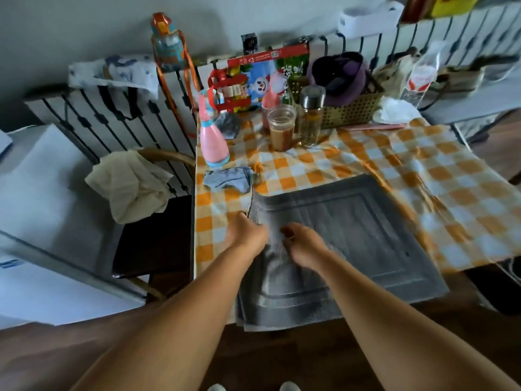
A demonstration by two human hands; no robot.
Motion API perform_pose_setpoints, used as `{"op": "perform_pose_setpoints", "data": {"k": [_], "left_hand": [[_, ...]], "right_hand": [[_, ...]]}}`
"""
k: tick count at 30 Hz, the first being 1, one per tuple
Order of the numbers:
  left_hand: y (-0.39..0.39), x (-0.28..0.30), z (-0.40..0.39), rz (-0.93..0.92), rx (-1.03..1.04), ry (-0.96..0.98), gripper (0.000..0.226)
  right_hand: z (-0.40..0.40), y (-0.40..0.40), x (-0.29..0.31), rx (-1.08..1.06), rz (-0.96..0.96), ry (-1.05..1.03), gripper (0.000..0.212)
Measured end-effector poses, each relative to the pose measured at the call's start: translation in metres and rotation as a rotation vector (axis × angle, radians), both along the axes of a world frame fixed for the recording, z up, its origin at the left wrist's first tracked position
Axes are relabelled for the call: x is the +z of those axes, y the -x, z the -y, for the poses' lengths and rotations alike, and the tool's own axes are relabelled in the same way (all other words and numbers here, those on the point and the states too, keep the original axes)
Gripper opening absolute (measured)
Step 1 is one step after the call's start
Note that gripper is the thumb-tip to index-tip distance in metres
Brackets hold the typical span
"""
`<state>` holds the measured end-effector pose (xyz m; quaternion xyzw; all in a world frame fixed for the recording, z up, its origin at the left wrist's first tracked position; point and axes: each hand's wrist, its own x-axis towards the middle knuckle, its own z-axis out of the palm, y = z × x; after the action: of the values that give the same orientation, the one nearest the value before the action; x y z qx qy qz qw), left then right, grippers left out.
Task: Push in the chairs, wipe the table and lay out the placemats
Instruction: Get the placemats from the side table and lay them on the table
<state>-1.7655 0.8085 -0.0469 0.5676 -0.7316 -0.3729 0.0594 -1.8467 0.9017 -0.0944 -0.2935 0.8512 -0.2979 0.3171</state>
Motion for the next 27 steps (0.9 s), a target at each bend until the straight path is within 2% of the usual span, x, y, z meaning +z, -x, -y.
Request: {"op": "perform_pose_setpoints", "data": {"k": [7, 13, 17, 23, 27], "left_hand": [[0.074, 0.003, -0.047, 0.037, -0.199, -0.062, 0.051], [0.108, -0.005, -0.074, -0.08, -0.174, -0.259, 0.042], [0.112, -0.013, -0.082, -0.139, -0.145, -0.34, 0.04], [0.114, -0.019, -0.084, -0.158, -0.127, -0.328, 0.046], [0.11, -0.018, -0.082, -0.181, -0.117, -0.341, 0.04]], "right_hand": [[-0.076, 0.084, -0.005, -0.329, -0.122, -0.172, 0.046], [-0.139, 0.128, -0.008, -0.455, -0.113, -0.355, 0.056], [-0.144, 0.138, -0.017, -0.524, -0.109, -0.356, 0.055], [-0.147, 0.153, -0.006, -0.595, 0.036, -0.285, 0.058], [-0.142, 0.154, -0.005, -0.585, 0.018, -0.27, 0.065]]}}
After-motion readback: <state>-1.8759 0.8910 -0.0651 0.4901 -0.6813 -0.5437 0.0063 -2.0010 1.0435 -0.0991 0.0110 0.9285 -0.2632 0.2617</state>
